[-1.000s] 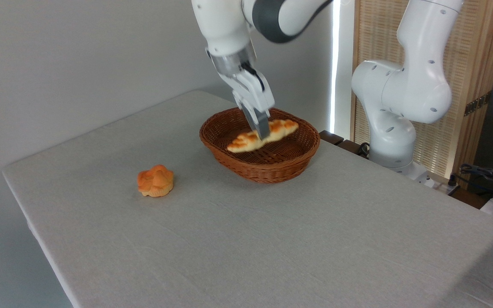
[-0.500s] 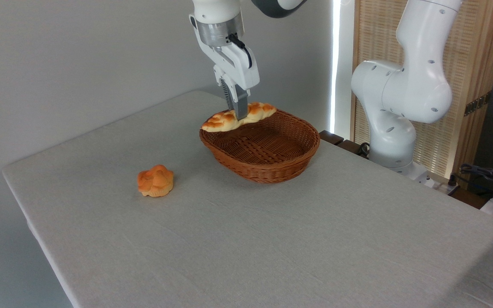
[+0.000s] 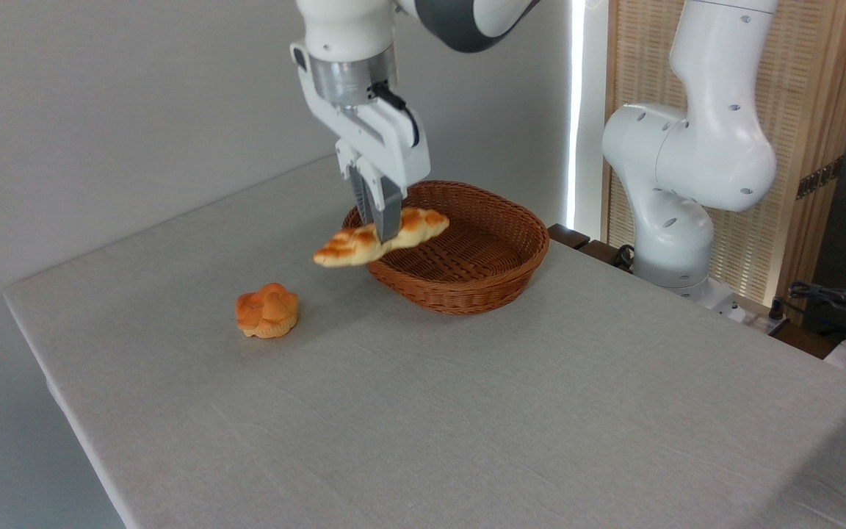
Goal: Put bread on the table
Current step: 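Lift the braided loaf out of the basket and carry it beside the roll, then lower the loaf onto the table and open the gripper to release it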
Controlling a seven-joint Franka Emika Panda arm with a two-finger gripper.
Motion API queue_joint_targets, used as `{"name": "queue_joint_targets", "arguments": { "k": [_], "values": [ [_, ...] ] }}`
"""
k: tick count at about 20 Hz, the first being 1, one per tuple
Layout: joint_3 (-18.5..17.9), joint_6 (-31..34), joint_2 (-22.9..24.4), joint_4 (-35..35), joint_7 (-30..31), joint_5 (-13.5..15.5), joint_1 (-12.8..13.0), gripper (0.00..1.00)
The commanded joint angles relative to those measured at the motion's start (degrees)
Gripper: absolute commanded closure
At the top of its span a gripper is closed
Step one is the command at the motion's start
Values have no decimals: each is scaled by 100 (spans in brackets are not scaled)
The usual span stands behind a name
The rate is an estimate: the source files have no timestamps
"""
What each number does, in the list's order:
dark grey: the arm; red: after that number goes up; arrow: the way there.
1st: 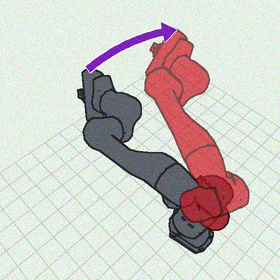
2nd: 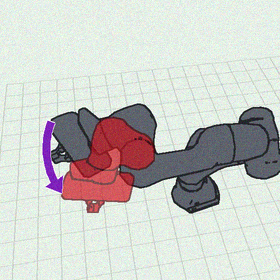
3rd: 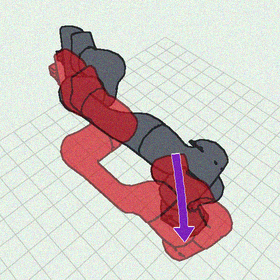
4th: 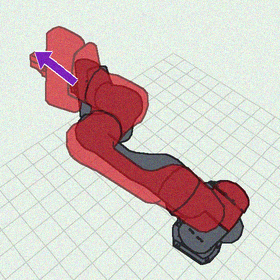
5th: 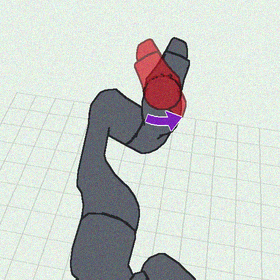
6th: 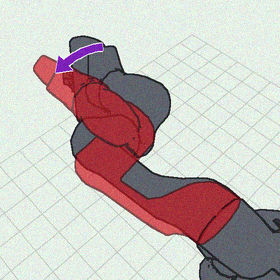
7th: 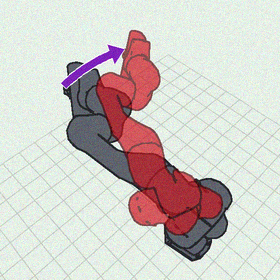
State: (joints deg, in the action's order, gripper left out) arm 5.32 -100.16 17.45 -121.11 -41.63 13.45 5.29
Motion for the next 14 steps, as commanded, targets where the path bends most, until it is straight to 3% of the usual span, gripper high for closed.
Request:
{"name": "queue_joint_targets", "arguments": {
  "k": [1,6,11,14],
  "values": [
    [-241,-344,-601,492,-109,-228,33,93],
    [-277,-1153,-1138,492,-74,-237,33,92],
    [-259,-1321,-1367,483,-39,-237,33,90],
    [-251,-1435,-1429,483,-30,-211,25,84]
  ]
}}
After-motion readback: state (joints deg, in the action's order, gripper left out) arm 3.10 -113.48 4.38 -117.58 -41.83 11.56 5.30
